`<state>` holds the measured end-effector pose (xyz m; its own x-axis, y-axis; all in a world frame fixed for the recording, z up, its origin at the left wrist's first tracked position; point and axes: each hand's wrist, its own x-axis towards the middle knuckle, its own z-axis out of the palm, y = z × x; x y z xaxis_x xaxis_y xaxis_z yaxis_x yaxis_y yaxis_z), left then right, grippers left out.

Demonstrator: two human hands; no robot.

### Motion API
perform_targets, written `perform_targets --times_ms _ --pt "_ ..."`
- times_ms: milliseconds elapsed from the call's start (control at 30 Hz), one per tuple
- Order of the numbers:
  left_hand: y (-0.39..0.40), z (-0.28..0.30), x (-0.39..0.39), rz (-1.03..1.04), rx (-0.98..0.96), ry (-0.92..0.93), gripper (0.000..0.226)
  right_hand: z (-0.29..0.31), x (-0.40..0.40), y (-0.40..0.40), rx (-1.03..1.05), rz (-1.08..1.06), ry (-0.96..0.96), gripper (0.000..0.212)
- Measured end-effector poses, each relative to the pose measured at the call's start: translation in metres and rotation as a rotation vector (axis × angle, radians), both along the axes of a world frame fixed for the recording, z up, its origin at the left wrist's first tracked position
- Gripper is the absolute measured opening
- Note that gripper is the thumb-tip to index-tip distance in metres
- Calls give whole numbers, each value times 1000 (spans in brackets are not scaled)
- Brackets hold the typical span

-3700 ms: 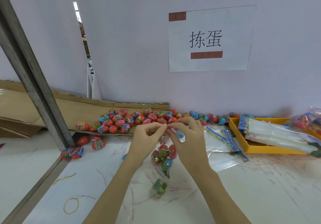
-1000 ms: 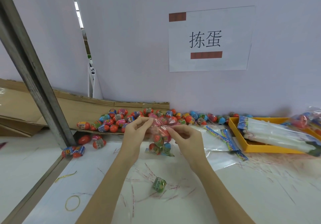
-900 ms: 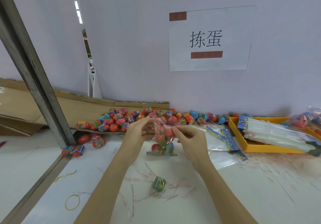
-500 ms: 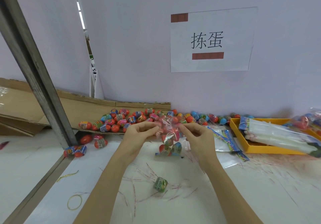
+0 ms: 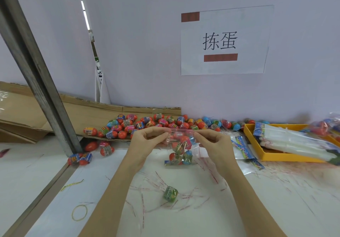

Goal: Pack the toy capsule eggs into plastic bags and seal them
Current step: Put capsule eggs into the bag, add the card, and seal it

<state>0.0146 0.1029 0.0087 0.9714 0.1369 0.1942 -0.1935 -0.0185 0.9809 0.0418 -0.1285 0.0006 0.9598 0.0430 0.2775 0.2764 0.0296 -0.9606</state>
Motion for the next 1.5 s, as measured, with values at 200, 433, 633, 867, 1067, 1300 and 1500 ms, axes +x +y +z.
perform_targets --times_ms 200,433,633,867,1067,1300,1500 --pt "1 0 0 -22 32 -39 17 2 -1 -3 32 49 -25 16" --pt "5 -4 -1 12 134 -132 27 0 3 -6 -4 62 -12 17" --pt "6 -5 -1 7 129 -159 28 1 3 -7 0 90 -4 18" --pt "7 -4 -2 31 201 -176 26 2 2 -8 -9 111 44 31" --pt "8 -4 -1 15 129 -137 16 1 3 -5 -6 83 26 15" --pt "3 -4 2 32 145 -105 16 2 2 -6 -73 100 -32 12" --pt "4 -1 0 11 141 -99 16 5 1 -3 -113 56 -72 17"
